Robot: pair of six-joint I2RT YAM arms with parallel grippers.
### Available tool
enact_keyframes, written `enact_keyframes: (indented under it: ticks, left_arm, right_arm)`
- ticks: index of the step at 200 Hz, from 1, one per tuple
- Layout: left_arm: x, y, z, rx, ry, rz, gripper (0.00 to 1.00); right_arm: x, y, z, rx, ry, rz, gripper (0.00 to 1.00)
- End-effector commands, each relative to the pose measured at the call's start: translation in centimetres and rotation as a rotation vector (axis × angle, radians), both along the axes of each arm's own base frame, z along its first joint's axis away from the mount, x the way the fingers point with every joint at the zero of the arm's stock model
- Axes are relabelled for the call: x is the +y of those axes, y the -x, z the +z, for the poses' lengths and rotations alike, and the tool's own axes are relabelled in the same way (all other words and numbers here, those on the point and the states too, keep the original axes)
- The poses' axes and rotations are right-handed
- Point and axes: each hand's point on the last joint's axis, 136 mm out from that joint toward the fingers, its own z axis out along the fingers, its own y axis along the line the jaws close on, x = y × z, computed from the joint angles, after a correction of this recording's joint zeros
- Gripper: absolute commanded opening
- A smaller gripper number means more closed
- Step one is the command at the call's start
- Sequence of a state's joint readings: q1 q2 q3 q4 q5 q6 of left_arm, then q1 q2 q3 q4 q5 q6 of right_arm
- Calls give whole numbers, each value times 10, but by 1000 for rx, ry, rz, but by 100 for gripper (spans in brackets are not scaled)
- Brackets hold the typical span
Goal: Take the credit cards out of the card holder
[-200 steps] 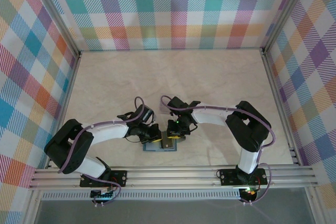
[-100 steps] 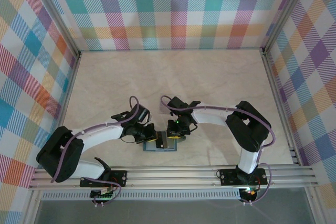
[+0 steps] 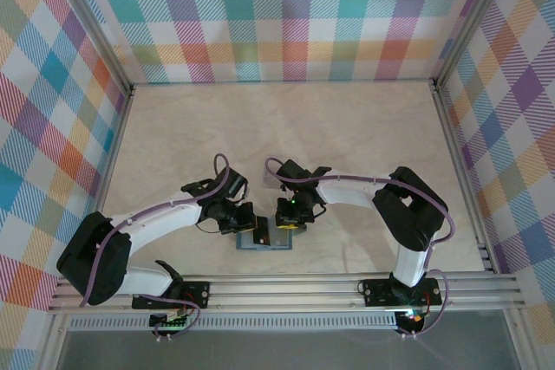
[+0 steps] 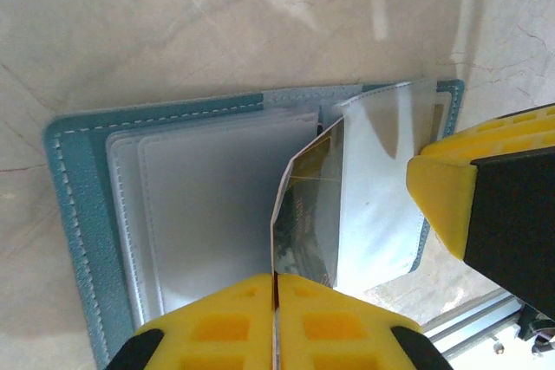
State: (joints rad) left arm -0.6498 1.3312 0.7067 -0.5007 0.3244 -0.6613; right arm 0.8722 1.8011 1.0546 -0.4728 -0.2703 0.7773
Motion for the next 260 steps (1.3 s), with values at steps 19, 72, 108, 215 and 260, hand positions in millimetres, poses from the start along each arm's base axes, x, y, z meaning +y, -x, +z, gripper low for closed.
enact_keyframes:
  ticks: [19,72,108,215,260]
  left_arm:
    - [6,-2,8,-1,-48,-27,10]
    - [-7,3,6,35,-50,-92,13]
    - [-21,2,6,36,-44,-119,19]
    - [-34,0,10,6,-91,-160,9]
    - [-32,-2,26,-44,-97,-205,7]
  right_arm:
    - [-23,15,-17,47,117,8,22]
    - [-22,14,-18,51,117,9,22]
    - [-22,15,-19,54,115,10,22]
    - [-21,15,-18,55,113,15,22]
    - [-18,10,2,17,80,8,27]
